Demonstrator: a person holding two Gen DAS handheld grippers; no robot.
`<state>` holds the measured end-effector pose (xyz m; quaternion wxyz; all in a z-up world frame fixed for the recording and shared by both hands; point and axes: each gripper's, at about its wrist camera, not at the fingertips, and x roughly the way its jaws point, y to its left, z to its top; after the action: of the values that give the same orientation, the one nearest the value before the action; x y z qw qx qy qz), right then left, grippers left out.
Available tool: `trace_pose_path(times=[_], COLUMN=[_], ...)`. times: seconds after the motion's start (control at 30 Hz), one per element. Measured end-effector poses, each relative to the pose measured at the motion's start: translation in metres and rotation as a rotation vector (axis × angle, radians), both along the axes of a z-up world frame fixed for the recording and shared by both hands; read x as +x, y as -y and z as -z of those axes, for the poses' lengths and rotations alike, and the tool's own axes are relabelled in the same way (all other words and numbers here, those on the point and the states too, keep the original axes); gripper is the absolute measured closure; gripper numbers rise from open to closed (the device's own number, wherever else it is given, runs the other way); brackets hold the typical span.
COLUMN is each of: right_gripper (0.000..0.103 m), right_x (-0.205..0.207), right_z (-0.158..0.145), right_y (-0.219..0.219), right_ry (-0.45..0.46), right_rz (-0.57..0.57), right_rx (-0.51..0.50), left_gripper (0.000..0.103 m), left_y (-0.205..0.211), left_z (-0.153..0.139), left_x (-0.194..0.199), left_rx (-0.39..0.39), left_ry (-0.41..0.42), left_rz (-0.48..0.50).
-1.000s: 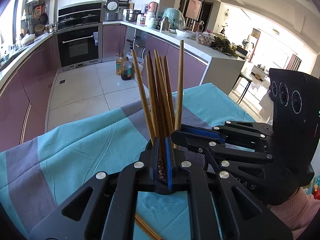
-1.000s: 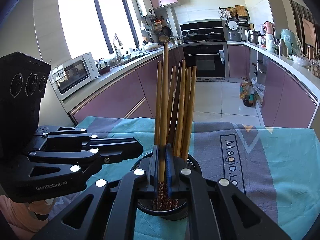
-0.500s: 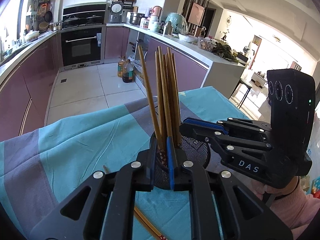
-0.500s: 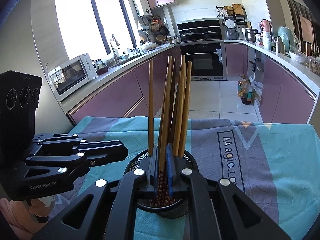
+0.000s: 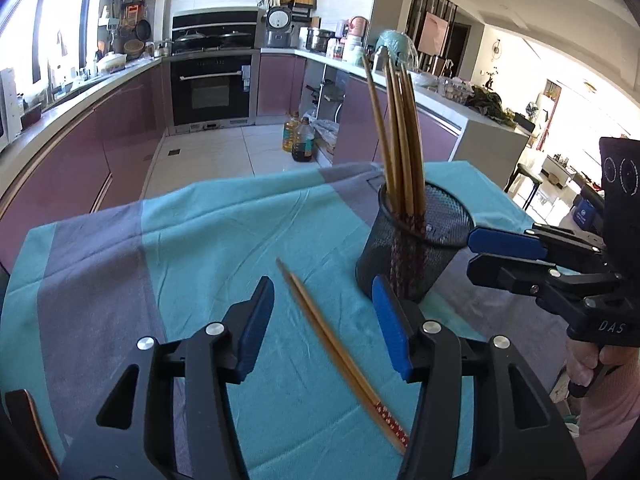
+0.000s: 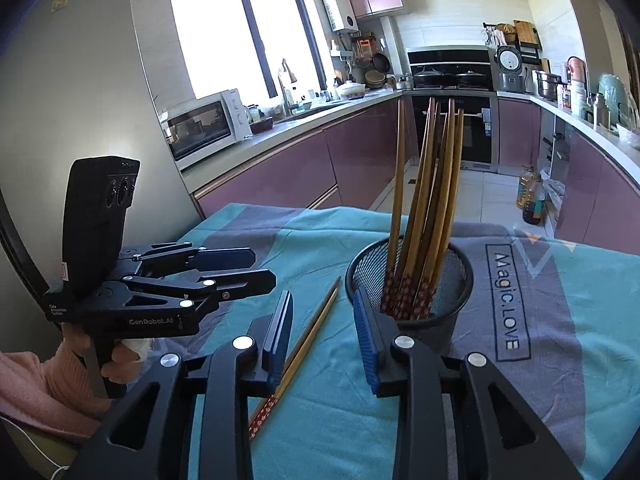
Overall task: Organize utensils
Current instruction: 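Withdraw both grippers from the holder toward the last two chopsticks, then close the left gripper on a chopstick while the right gripper grasps the other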
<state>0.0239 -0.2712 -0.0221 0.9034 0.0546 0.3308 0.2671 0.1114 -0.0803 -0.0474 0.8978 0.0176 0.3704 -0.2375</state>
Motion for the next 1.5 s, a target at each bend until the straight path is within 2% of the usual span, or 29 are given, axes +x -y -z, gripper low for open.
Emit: trace_pose_path(times=[0.2,0.4,0.9,1.07,1.5], right_gripper=[0.073,0.073,0.072,0.073,0.073], right_x=[0.002,0.005,0.009,0.01,0.028], right_z=[0.03,0.047,0.063,0.066,0.073], right_y=[-0.007,-0.009,-0.009,-0.013,-0.053], right_ry=[-0.095,-0.152,-0.206,-0.213,-0.224], right_rz=[0.003,0.019,0.027,0.02,-0.012], right_rx=[0.021,0.037,0.042,0.036,-0.038], left_gripper=[0.054,0.054,0.057,0.062,0.075], left_y=[-0.004,0.0,0.019,0.024,0.003], left_z=[0.05,0.075,0.088,0.088,0.089], left_x=[-0.004,-0.006,-0.007,-0.01,-0.015], left_rx=[0.049,0.053,0.096,0.13,0.05], left_ry=[-0.105,-0.146,-0.169,-0.158,-0.198], left_rz=[-0.024,-0.029,-0.035,-0.045,-0.023])
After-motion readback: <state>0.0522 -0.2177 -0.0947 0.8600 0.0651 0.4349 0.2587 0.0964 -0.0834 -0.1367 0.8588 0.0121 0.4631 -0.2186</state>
